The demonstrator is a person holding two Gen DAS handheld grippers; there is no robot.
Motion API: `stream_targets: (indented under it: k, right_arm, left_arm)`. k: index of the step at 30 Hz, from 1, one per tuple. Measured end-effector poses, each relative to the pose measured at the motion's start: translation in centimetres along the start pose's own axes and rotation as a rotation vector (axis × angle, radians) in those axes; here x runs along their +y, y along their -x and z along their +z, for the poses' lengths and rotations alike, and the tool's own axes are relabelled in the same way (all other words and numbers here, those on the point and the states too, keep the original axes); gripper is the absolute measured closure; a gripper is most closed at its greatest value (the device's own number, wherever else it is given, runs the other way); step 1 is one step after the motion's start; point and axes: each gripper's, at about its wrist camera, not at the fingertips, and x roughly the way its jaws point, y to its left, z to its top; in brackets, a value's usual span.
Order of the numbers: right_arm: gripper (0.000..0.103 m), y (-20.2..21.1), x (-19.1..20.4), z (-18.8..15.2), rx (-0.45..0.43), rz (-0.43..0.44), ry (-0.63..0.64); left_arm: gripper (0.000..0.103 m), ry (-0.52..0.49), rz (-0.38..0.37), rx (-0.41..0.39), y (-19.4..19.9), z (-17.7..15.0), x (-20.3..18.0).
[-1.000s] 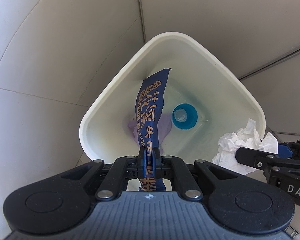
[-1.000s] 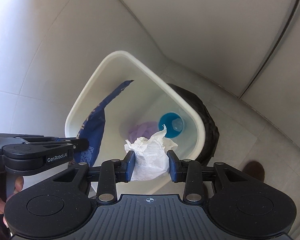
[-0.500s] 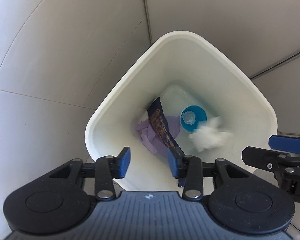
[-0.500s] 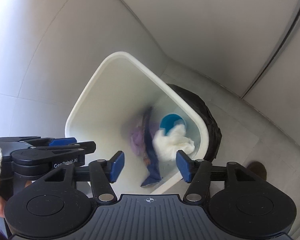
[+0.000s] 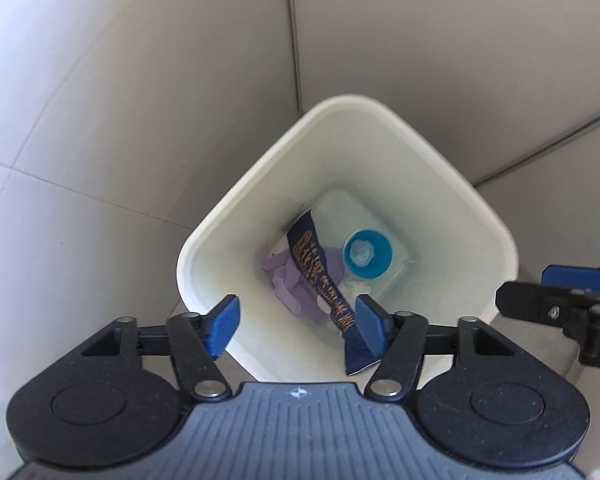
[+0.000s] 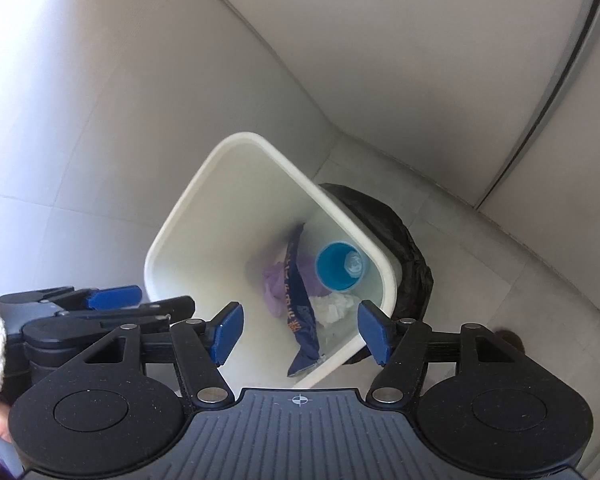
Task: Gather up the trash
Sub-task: 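Raise both tools back toward the cabbage leaf and curry box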
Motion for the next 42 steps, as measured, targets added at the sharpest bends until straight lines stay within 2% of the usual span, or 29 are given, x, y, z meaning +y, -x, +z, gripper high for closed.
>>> stream_targets:
  k: [9,13,17,19,26,32,35,42]
  right_arm:
    - [0.029,5.8,1.2,0.2,-0.058,0.028,0.100]
    - [0.028,9.0,2.3,0.9,-0.131,0.030,0.152]
    - [0.027,12.6,3.5,1.9,-0.216,0.047,0.213]
    - [0.023,14.5,4.1,2.3,-0.264,0.045,0.251]
    - [0.018,20.3,4.5,4.8,-0.410,0.031,0.324]
    - [0.013,24.7,2.6,8.4,-0.523,0.004,0.338]
    - [0.010,26.9,2.0,10.8,-0.571,-0.007,0.338]
    - [0.008,29.2,0.0,15.8,-0.661,-0.042,0.364]
  left_arm:
    - [0.020,0.076,-0.005,-0.087,5.4,-0.1,0.4]
    - [0.010,0.086,0.012,-0.143,8.2,0.4,0.1]
    - [0.006,0.098,0.014,-0.208,11.2,1.2,-0.4]
    - [0.003,0.104,0.007,-0.238,12.8,1.8,-0.6]
    - [0.001,0.124,-0.040,-0.341,17.3,4.1,-2.1]
    - [0.001,0.119,-0.063,-0.426,20.5,7.2,-4.2]
    - [0.001,0.104,-0.063,-0.464,21.1,9.1,-5.5]
    - [0.001,0.029,-0.037,-0.548,22.1,14.2,-9.0]
